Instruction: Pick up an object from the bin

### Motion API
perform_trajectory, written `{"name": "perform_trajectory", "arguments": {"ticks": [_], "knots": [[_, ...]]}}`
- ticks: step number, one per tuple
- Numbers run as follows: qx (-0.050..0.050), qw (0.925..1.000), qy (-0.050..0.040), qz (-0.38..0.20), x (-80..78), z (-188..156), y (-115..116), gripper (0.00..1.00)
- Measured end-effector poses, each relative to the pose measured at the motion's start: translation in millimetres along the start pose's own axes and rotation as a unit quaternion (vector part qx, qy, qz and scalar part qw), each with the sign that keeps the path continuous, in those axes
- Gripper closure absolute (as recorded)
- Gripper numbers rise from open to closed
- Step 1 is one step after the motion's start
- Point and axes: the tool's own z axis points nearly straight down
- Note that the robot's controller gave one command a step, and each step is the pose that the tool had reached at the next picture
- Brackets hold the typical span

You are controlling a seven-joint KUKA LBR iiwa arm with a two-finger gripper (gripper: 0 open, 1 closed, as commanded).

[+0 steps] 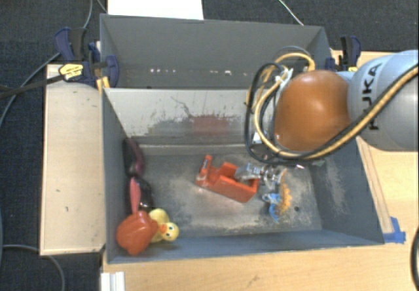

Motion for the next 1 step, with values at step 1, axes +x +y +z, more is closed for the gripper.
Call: {"name": "perform_trajectory", "arguments": {"ticks": [1], "knots": [[0.003, 1.0000, -0.0023, -0.008, 2.4, -104.0, -2.1, 1.00]]}}
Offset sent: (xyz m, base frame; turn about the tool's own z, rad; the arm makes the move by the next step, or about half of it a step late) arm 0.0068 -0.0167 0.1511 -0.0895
